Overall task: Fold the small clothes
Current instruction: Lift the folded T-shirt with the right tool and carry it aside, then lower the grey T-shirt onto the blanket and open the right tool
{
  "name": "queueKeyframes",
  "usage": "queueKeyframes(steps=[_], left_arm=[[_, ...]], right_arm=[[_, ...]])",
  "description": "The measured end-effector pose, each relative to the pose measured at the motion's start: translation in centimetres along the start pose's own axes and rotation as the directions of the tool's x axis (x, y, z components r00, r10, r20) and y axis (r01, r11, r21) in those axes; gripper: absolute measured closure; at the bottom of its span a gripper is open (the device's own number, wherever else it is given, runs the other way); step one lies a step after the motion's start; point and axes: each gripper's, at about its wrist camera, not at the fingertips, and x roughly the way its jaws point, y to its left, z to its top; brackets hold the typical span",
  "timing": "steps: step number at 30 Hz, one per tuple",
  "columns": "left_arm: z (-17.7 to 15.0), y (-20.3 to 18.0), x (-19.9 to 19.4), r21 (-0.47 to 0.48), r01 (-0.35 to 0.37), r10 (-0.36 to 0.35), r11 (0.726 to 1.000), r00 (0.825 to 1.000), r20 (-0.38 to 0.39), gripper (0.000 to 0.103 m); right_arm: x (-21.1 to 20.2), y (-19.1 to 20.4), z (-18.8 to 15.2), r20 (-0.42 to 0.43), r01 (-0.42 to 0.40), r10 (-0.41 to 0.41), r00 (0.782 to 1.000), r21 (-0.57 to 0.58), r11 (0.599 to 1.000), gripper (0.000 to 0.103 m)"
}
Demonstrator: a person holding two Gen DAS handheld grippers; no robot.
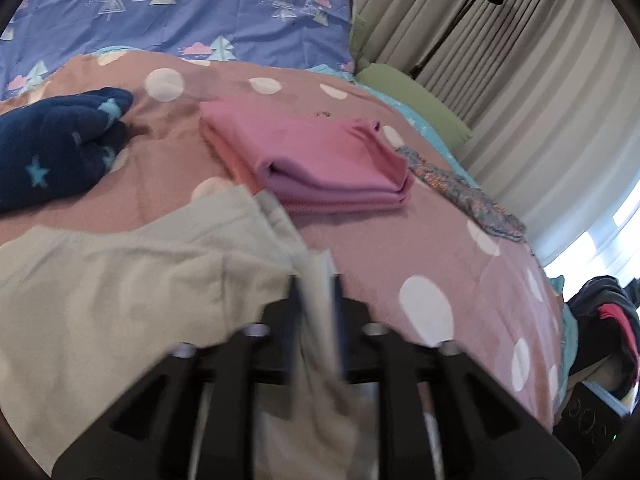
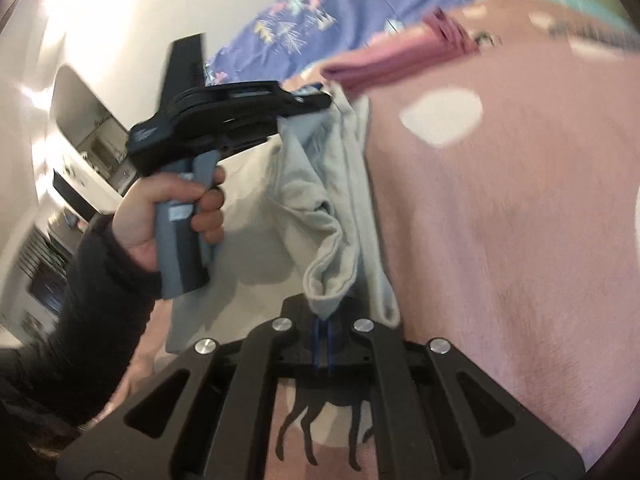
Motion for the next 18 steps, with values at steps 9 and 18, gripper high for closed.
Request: queueKeyframes(steps=[9, 18], left_arm=[[-8.8, -2.2, -10.8, 0.160, -0.133, 0.121, 0.978, 0.989, 0.087, 0.043], [-18.9, 0.4, -17.4, -0.039, -0.198, 0.199, 0.979, 0.979, 0.034, 0.042]], right_arm=[[0.7, 0.3, 0.3, -0.018, 0.008, -0.008, 1.000, -0.017, 1.000, 0.099], [0.1, 0.8, 0.4, -0.037, 0.040, -0.041, 0.998, -0.027, 0.999, 0.093]])
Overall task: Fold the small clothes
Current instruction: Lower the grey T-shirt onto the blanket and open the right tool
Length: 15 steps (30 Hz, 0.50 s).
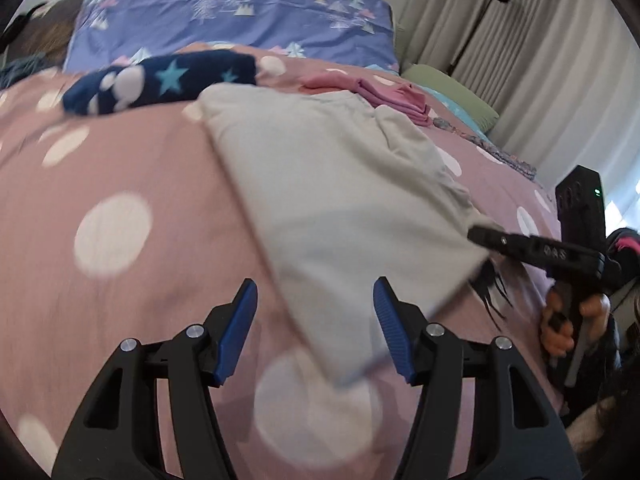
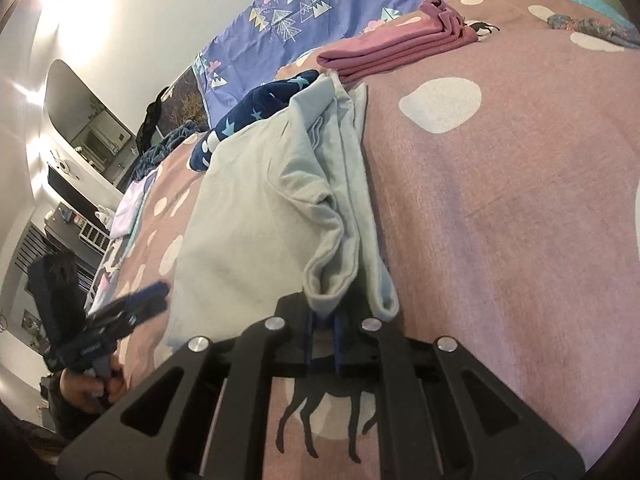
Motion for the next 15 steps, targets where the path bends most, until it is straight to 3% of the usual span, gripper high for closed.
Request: queueKeyframes(steps=[4, 6, 8, 14, 15], left_arm=[[-1.8, 0.4, -0.2, -0.074, 0.050, -0.053, 0.996, 0.998, -0.041, 0.039], [-2.5, 0.1, 0.3, -0.093, 0.085, -0.090, 0.992, 0.995, -0.051, 0.037], [-2.9, -0.1, 0.4, -0.104, 0.101, -0.106, 0.989, 0.993, -0.043, 0.031], [-1.8, -0.2, 2.4, -0.150, 0.216, -0.222, 0.965, 0.975, -0.029, 0.030], [-1.5, -0.1, 2.7, -0.158, 0.228, -0.234, 0.961, 0.972, -0.021, 0.034]], right_arm=[[-1.1, 0.4, 0.1, 0.015, 0.050, -0.050, 0.999, 0.007, 0.999, 0.086], [-2.6, 0.3, -0.1, 0.047, 0.077, -0.077, 0.996, 0.010, 0.997, 0.063], [-3.1, 0.1, -0.2, 0.049, 0.083, -0.083, 0.995, 0.011, 0.997, 0.052], [0.2, -1.7, 0.5, -0.069, -0.022, 0.026, 0.997, 0.056, 0.998, 0.052], [0.7, -2.1, 0.9, -0.071, -0.051, 0.057, 0.996, 0.085, 0.995, 0.065]])
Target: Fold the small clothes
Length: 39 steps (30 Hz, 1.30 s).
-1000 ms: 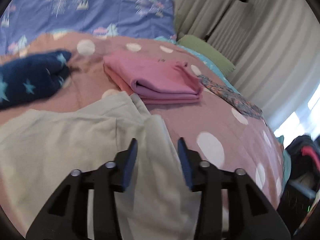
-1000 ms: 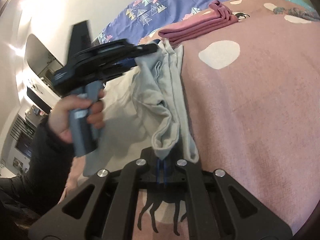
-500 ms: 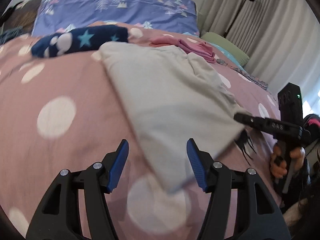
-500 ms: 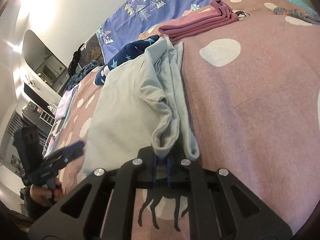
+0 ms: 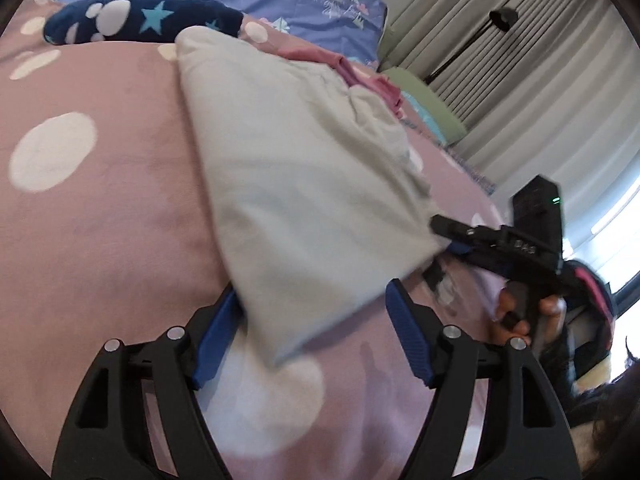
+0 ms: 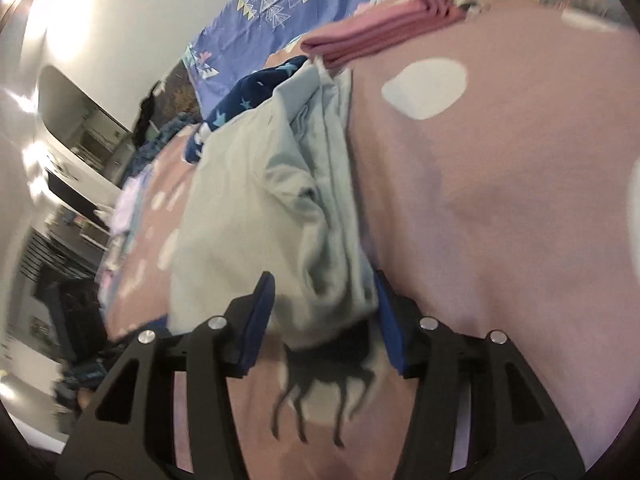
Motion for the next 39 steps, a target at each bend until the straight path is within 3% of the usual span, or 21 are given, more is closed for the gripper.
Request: queueKeyframes(steps=[1, 2, 3, 5, 9, 12, 14, 17, 19, 21, 24, 26, 29, 33, 34, 39], left_arm=[[0.5, 0.3, 0.4, -0.018, 0.007, -0.007, 1.000, 1.000, 0.000, 0.055], [0.9, 0.5, 0.6, -0.037, 0.002, -0.002, 0.999, 1.000, 0.000, 0.086], [1.1, 0.8, 0.8, -0.061, -0.005, 0.005, 0.998, 1.000, 0.002, 0.093], [1.2, 0.9, 0.2, -0.090, 0.019, -0.017, 0.996, 1.000, 0.026, 0.095], [1.2, -1.5, -3.5, -0.027, 0.039, -0.037, 0.999, 0.996, 0.078, 0.096], [-0.2, -3.8, -6.0, 0.055, 0.054, -0.056, 0.997, 0.998, 0.038, 0.096], [-2.2, -5.2, -6.8, 0.103, 0.048, -0.046, 0.994, 0.999, -0.021, 0.095], [-5.8, -5.5, -6.1, 0.135, -0.017, 0.031, 0.991, 0.994, -0.104, 0.094], [-6.7, -4.3, -5.9, 0.091, -0.041, 0.052, 0.995, 0.992, -0.116, 0.093], [-6.7, -2.9, -7.0, 0.024, -0.062, 0.064, 0.998, 0.996, -0.065, 0.084], [-5.3, -3.2, -9.2, 0.070, -0.183, 0.181, 0.981, 0.983, 0.041, 0.074], [-4.2, -3.8, -9.4, 0.116, -0.210, 0.202, 0.971, 0.977, 0.072, 0.062], [-3.0, -4.7, -7.9, 0.151, -0.218, 0.207, 0.964, 0.975, 0.086, 0.060], [-2.0, -5.3, -4.5, 0.174, -0.233, 0.227, 0.957, 0.972, 0.054, 0.059], [-2.1, -5.4, -4.0, 0.175, -0.231, 0.226, 0.957, 0.973, 0.047, 0.055], [-2.7, -4.7, -3.7, 0.199, -0.258, 0.256, 0.946, 0.966, 0.037, 0.050]], right_arm=[[0.3, -0.4, 0.3, -0.002, -0.010, 0.010, 1.000, 0.027, 1.000, 0.075], [0.6, -0.9, 0.9, -0.015, -0.018, 0.019, 1.000, 0.074, 0.997, 0.090], [0.8, -1.2, 1.3, -0.031, -0.038, 0.042, 0.999, 0.107, 0.993, 0.092], [0.0, -0.7, 1.4, -0.017, -0.046, 0.048, 0.999, 0.118, 0.992, 0.093], [-3.2, 1.5, 1.0, 0.018, -0.105, 0.103, 0.994, 0.099, 0.990, 0.094], [-6.1, 2.8, -0.3, 0.005, -0.092, 0.092, 0.996, 0.039, 0.995, 0.094], [-7.4, 3.0, -2.2, -0.034, -0.064, 0.064, 0.997, 0.013, 0.998, 0.094], [-7.1, 2.6, -5.8, -0.117, 0.061, -0.063, 0.991, -0.025, 0.998, 0.092], [-6.5, 1.8, -7.2, -0.165, 0.116, -0.119, 0.979, -0.027, 0.993, 0.085], [-6.7, 1.1, -7.5, -0.170, 0.121, -0.118, 0.978, 0.003, 0.993, 0.081], [-8.4, 1.8, -5.8, -0.084, 0.149, -0.151, 0.985, -0.029, 0.988, 0.078], [-8.9, 3.0, -4.1, -0.013, 0.177, -0.179, 0.984, -0.095, 0.980, 0.078], [-7.4, 5.0, -0.8, 0.053, 0.155, -0.146, 0.988, -0.218, 0.964, 0.075], [-3.5, 5.5, 3.6, 0.038, 0.112, -0.105, 0.994, -0.252, 0.961, 0.073], [-2.6, 5.5, 4.6, 0.028, 0.100, -0.096, 0.995, -0.247, 0.964, 0.073], [2.3, 5.8, 9.6, 0.017, 0.116, -0.116, 0.993, -0.287, 0.951, 0.073]])
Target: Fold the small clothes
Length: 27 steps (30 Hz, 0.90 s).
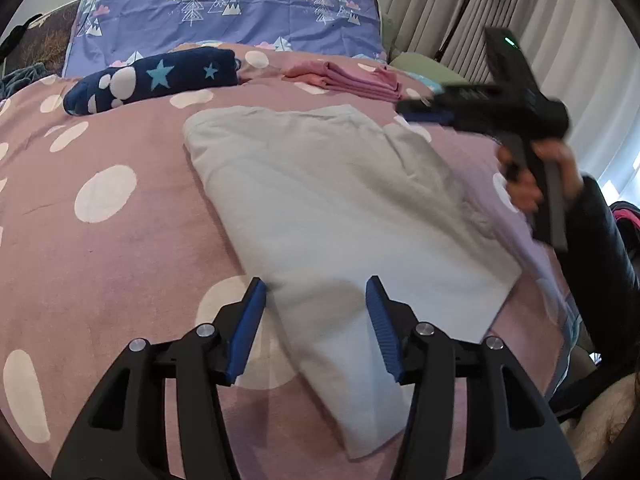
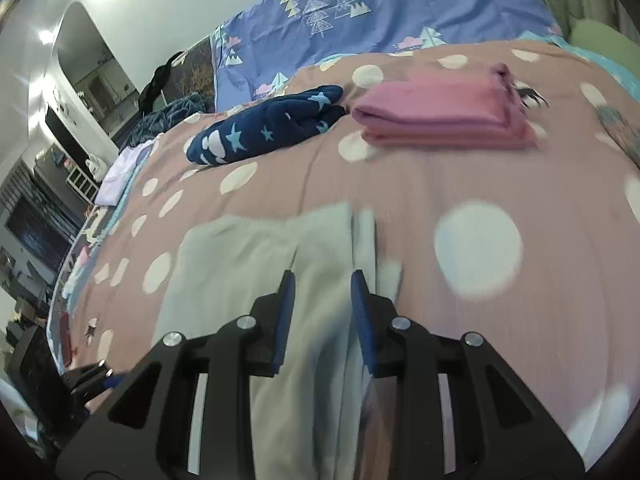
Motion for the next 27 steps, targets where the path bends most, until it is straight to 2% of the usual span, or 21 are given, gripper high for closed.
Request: queueKeyframes(steps=[3, 7, 8, 9, 11, 14, 15, 16, 18, 20, 21, 23, 25, 27], left_arm=[[-0.3, 0.6, 0.8, -0.026, 0.003, -0.004, 1.000, 1.000, -0.025, 0.046], [-0.5, 0.8, 1.1, -0.041, 0.015, -0.016, 0.999, 0.999, -0.031, 0.045], [-0.4, 0.9, 1.1, -0.041, 0.017, -0.018, 0.999, 0.999, -0.029, 0.045], [-0.4, 0.9, 1.2, -0.040, 0.019, -0.020, 0.999, 0.999, -0.028, 0.045], [-0.2, 0.9, 0.8, -0.039, 0.013, -0.013, 0.999, 1.000, -0.015, 0.045], [0.7, 1.2, -0.2, -0.040, 0.008, -0.007, 0.999, 1.000, 0.026, 0.045], [1.1, 1.5, -0.4, -0.046, 0.011, -0.009, 0.999, 0.999, 0.037, 0.045], [1.4, 1.7, -0.5, -0.049, 0.012, -0.010, 0.999, 0.999, 0.044, 0.045], [2.0, 1.9, -0.3, -0.038, 0.004, -0.002, 0.999, 0.999, 0.052, 0.045], [2.3, 1.8, 0.3, -0.019, -0.021, 0.022, 1.000, 0.999, 0.049, 0.045], [2.3, 1.8, 0.5, -0.015, -0.029, 0.030, 0.999, 0.999, 0.043, 0.045], [2.0, 1.6, 1.1, -0.012, -0.023, 0.023, 1.000, 1.000, 0.019, 0.045], [1.6, 1.5, 1.6, 0.007, -0.030, 0.030, 1.000, 1.000, -0.002, 0.044], [1.3, 1.5, 2.1, 0.012, -0.035, 0.035, 0.999, 0.999, -0.011, 0.044]], right_arm=[[2.8, -0.1, 2.0, -0.020, 0.000, 0.000, 1.000, -0.008, 1.000, 0.073], [6.1, -0.3, 3.0, -0.083, 0.015, -0.017, 0.996, -0.030, 0.999, 0.075], [7.0, -0.2, 3.0, -0.108, 0.011, -0.015, 0.994, -0.040, 0.999, 0.090], [7.5, -0.2, 3.0, -0.120, 0.015, -0.021, 0.993, -0.049, 0.999, 0.100], [6.8, -0.2, 3.0, -0.082, 0.043, -0.047, 0.995, -0.046, 0.998, 0.100], [3.3, -0.5, 3.6, 0.018, -0.005, 0.005, 1.000, 0.009, 1.000, 0.100], [2.8, -0.4, 3.7, 0.030, 0.006, -0.006, 1.000, -0.001, 1.000, 0.100], [2.9, -0.3, 3.8, 0.028, 0.028, -0.027, 0.999, -0.021, 0.999, 0.100], [5.2, -0.4, 3.7, -0.035, 0.080, -0.082, 0.996, -0.058, 0.995, 0.100], [6.9, -1.2, 3.2, -0.079, 0.102, -0.105, 0.991, -0.037, 0.994, 0.099], [6.8, -1.8, 2.9, -0.069, 0.120, -0.121, 0.990, -0.014, 0.993, 0.094], [4.8, -1.8, 2.5, -0.003, 0.144, -0.143, 0.990, 0.022, 0.989, 0.092], [2.5, -0.5, 1.9, 0.057, 0.151, -0.150, 0.987, -0.019, 0.988, 0.092], [-0.4, 1.9, 0.4, 0.101, 0.092, -0.081, 0.992, -0.103, 0.990, 0.092]])
